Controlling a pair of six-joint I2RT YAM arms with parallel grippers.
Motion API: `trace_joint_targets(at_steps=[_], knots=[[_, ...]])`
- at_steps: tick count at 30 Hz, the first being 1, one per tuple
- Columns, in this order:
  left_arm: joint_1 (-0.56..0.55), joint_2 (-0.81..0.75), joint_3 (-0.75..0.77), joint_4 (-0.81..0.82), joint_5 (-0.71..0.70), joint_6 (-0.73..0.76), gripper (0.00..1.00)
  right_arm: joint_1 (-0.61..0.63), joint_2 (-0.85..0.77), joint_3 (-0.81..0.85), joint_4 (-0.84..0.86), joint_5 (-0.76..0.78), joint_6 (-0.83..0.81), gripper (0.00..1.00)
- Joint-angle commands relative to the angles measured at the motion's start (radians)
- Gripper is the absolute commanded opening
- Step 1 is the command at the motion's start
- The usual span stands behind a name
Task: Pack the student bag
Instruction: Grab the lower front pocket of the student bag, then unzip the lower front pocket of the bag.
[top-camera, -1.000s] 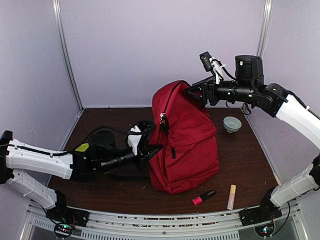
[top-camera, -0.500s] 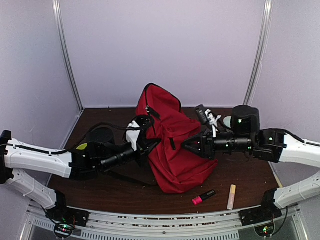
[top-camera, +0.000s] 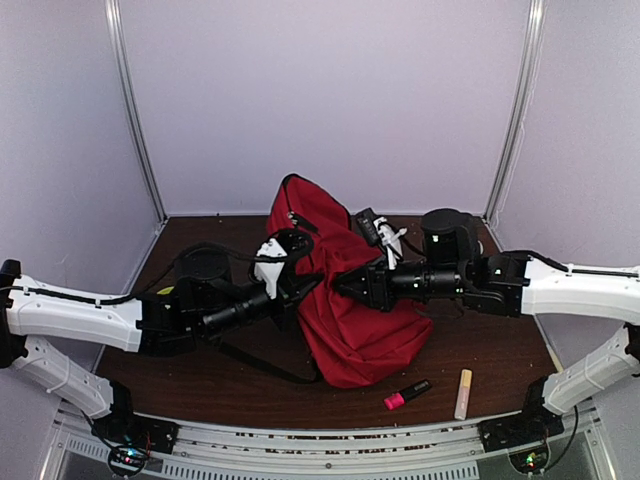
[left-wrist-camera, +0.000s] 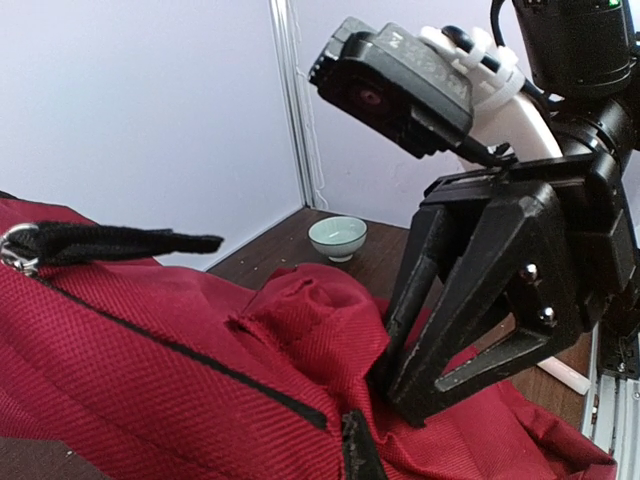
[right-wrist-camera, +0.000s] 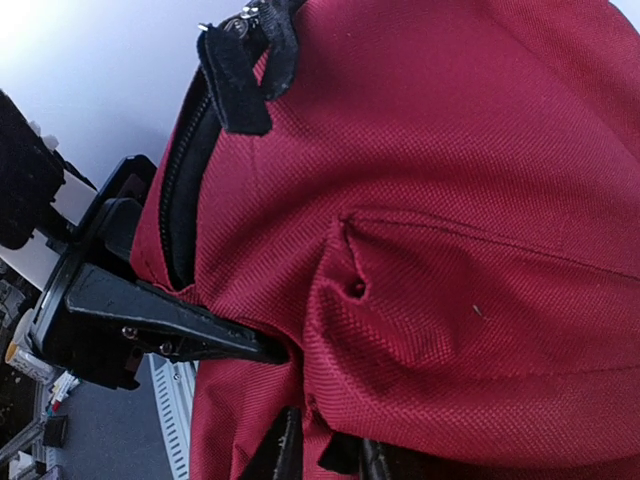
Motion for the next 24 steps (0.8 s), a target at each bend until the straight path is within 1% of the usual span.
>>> trace_joint_targets(at_steps=[1,3,7,11,17,21,24], knots=[[-0.01,-0.004,0.054,0.088,0.02,0.042,0.0,0.002,0.022,0.034,0.054,-0.02,0.015,0.13],[-0.01,-0.013,0.054,0.083,0.018,0.045,0.0,-0.01,0.017,0.035,0.048,-0.013,0.02,0.0],[-0.01,-0.058,0.037,0.042,-0.007,0.072,0.0,-0.08,-0.016,0.002,0.04,-0.007,0.053,0.0],[-0.01,-0.132,0.005,-0.006,-0.048,0.1,0.0,-0.191,-0.057,-0.037,0.003,-0.028,0.047,0.0],[-0.01,-0.218,-0.034,-0.059,-0.085,0.145,0.0,-0.322,-0.078,-0.078,-0.06,-0.038,-0.014,0.0],[-0.01,-0.263,-0.05,-0.086,-0.106,0.175,0.0,-0.393,-0.035,-0.102,-0.062,-0.078,-0.04,0.0],[-0.01,-0.301,-0.069,-0.086,-0.121,0.194,0.0,-0.428,0.057,-0.1,-0.08,-0.084,-0.053,0.0]])
